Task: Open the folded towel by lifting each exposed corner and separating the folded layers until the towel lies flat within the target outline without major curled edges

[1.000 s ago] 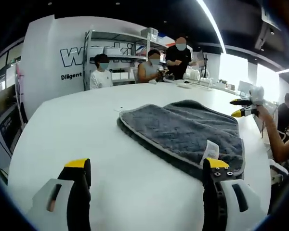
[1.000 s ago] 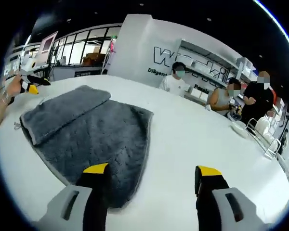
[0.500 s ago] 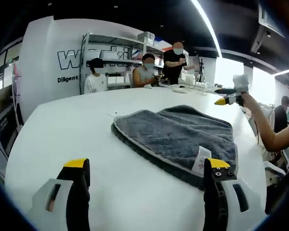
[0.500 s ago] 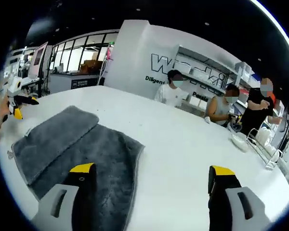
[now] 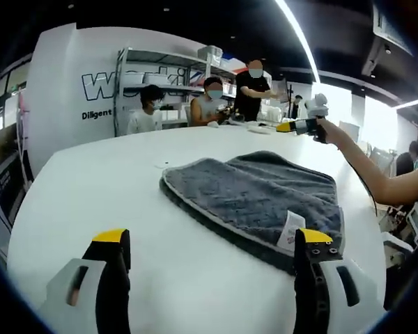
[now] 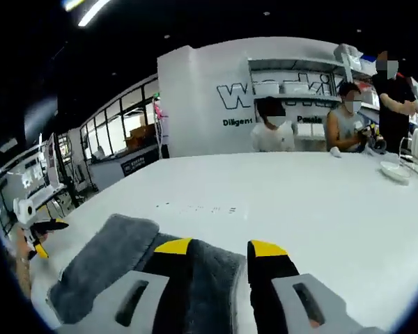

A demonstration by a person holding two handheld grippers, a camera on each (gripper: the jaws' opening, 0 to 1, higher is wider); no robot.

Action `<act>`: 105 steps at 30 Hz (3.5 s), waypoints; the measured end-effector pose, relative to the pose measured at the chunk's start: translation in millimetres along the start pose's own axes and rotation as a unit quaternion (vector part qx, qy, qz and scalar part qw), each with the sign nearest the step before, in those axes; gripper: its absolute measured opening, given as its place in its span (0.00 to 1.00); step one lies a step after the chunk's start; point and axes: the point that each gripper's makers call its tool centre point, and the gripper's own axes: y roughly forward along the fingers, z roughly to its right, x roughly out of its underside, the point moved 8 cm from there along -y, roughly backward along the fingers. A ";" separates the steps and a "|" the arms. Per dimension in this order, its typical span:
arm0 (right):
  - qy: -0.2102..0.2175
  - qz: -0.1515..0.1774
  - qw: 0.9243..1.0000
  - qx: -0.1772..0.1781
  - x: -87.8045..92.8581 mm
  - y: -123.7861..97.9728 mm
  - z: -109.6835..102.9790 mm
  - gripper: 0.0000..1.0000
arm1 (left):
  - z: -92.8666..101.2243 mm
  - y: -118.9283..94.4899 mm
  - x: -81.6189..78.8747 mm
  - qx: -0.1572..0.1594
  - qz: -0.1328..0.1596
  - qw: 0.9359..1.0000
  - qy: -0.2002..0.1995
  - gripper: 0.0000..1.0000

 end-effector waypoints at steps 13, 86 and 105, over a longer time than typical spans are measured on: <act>0.140 -0.029 0.989 -0.027 23.0 31.0 28.9 0.10 | 5.2 -0.9 1.7 -0.006 -0.008 1.000 0.007 0.96; -0.251 -0.123 0.944 0.175 57.3 42.7 70.8 0.00 | 3.6 2.1 5.5 -0.004 -0.028 1.000 0.008 0.95; -0.277 -0.151 0.924 0.218 57.1 18.5 125.4 0.00 | 4.0 0.8 5.6 -0.001 -0.025 1.000 0.005 0.95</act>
